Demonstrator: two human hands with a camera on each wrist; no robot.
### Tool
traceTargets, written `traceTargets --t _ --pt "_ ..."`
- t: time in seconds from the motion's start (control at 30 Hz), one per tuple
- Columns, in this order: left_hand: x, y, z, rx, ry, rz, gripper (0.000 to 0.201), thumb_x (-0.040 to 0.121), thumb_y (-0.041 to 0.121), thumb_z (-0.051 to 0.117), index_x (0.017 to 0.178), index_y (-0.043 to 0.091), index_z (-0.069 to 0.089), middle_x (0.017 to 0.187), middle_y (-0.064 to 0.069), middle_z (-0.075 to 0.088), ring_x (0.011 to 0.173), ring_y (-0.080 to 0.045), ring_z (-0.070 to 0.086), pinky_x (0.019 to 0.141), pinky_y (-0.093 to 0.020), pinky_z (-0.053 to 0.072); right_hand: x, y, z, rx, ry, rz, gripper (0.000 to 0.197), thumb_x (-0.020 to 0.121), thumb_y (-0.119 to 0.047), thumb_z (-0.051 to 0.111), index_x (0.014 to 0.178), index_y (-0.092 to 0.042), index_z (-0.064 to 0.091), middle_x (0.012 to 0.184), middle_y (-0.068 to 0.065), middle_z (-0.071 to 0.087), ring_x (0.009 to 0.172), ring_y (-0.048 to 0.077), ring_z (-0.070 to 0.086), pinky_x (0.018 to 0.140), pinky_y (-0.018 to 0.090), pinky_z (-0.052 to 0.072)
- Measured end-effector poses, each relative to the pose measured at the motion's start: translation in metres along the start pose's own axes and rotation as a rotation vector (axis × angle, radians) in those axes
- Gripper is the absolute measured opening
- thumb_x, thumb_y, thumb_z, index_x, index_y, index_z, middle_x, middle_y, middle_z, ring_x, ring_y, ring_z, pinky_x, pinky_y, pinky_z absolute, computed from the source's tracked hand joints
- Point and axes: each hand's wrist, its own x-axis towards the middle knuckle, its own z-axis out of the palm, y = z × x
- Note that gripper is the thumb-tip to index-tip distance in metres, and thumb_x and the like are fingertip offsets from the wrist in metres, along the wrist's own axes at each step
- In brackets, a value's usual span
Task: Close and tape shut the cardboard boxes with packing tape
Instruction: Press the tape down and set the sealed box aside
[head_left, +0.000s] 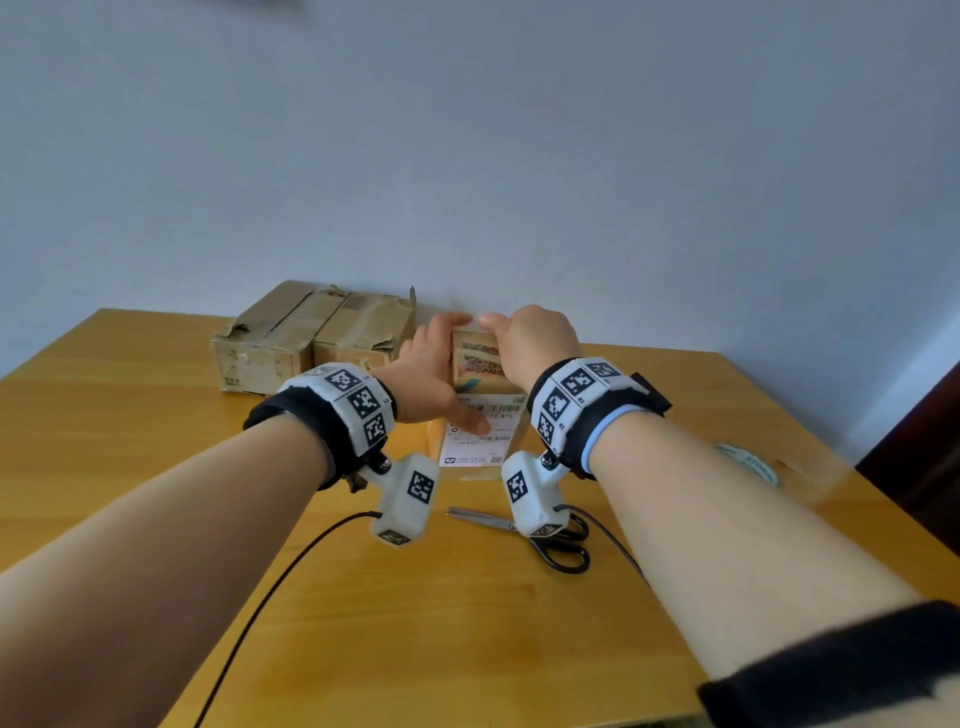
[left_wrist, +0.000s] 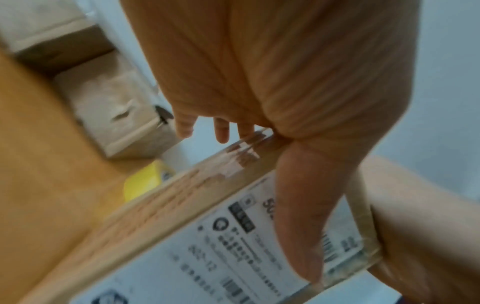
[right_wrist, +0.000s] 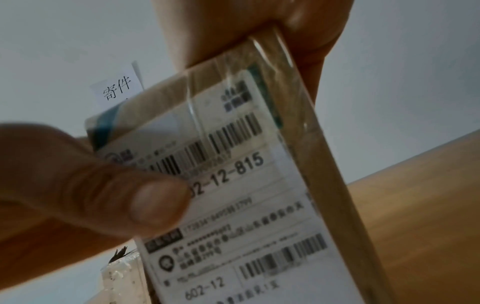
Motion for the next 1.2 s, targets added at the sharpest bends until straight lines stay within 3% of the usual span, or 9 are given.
traceTargets --t 0.13,0.23,0.33,0.47,0.67,0.8,0.93,1.03,1.2 --pt "-0.006 0.025 -0.009 0.364 0.038 0.087 0.130 0.059 0.048 0.089 0.155 0.029 0.004 0.151 0.000 0.031 0.139 -0.026 0.026 0.115 -0.052 0.026 -0.002 0.001 0.003 -0.031 0.010 -0.014 0.039 0.107 -0.031 0.043 0.145 -0.034 0.050 0.086 0.002 0.050 0.083 0.025 0.053 0.069 0.034 0.045" --pt "-0.007 0.028 -0.013 0.329 -0.004 0.040 0.125 0.067 0.039 0.087 0.157 0.027 0.003 0.151 -0.002 0.032 0.141 -0.027 0.025 0.115 -0.051 0.029 -0.003 0.012 0.000 0.240 -0.045 0.050 0.052 0.108 -0.047 0.032 0.095 -0.012 0.068 0.085 0.007 0.064 0.084 0.028 0.062 0.072 0.034 0.047" --pt "-0.010 0.018 -0.014 0.097 0.030 0.028 0.112 0.069 0.025 0.089 0.156 0.028 0.019 0.143 0.001 0.039 0.132 -0.021 0.039 0.111 -0.046 0.038 -0.003 0.022 0.002 0.436 0.004 0.106 0.057 0.106 -0.045 0.026 0.075 -0.010 0.059 0.079 0.010 0.065 0.080 0.032 0.062 0.072 0.037 0.049" --pt "-0.013 0.008 0.000 -0.204 0.057 0.026 0.097 0.066 0.005 0.088 0.145 0.024 0.034 0.129 0.000 0.052 0.117 -0.021 0.057 0.095 -0.040 0.055 -0.007 0.018 -0.001 0.414 -0.001 0.057 0.061 0.108 -0.044 0.018 0.087 -0.008 0.062 0.089 0.015 0.067 0.086 0.033 0.063 0.077 0.038 0.047" --pt "-0.013 -0.014 0.019 -0.162 -0.054 -0.106 0.097 0.071 0.004 0.085 0.137 0.027 0.016 0.113 0.002 0.057 0.096 -0.012 0.061 0.064 -0.016 0.050 -0.013 0.006 0.024 0.201 -0.090 -0.055 0.054 0.109 -0.043 0.020 0.096 -0.013 0.063 0.099 0.011 0.068 0.095 0.031 0.063 0.090 0.042 0.049" --pt "-0.019 -0.037 0.022 -0.203 -0.150 -0.173 0.107 0.062 0.017 0.092 0.139 0.030 0.019 0.115 0.002 0.061 0.104 -0.017 0.063 0.091 -0.036 0.055 -0.009 0.004 0.047 0.233 -0.195 -0.082 0.054 0.110 -0.038 0.025 0.107 -0.005 0.067 0.107 0.015 0.070 0.101 0.034 0.065 0.093 0.044 0.051" --pt "-0.021 -0.055 0.022 -0.262 -0.139 -0.177 0.091 0.065 0.011 0.090 0.135 0.030 0.034 0.117 0.008 0.057 0.105 -0.004 0.057 0.079 -0.017 0.050 0.001 0.004 0.062 0.260 -0.164 0.005 0.057 0.111 -0.042 0.025 0.112 -0.008 0.071 0.111 0.012 0.072 0.103 0.030 0.066 0.093 0.039 0.051" --pt "-0.018 -0.059 0.023 -0.287 -0.123 -0.195 0.094 0.064 0.009 0.090 0.136 0.028 0.033 0.118 0.009 0.054 0.111 -0.008 0.054 0.091 -0.027 0.051 0.003 -0.008 0.069 0.088 -0.156 0.031 0.057 0.110 -0.044 0.020 0.101 -0.011 0.066 0.097 0.011 0.068 0.099 0.032 0.065 0.092 0.043 0.046" --pt "-0.015 -0.065 0.027 -0.271 -0.113 -0.199 0.106 0.061 0.020 0.091 0.144 0.024 0.026 0.128 0.008 0.052 0.124 -0.017 0.048 0.107 -0.043 0.044 -0.009 -0.028 0.086 -0.306 -0.252 -0.040 0.042 0.102 -0.040 0.039 0.144 -0.037 0.039 0.133 0.006 0.056 0.128 0.036 0.048 0.106 0.057 0.027"
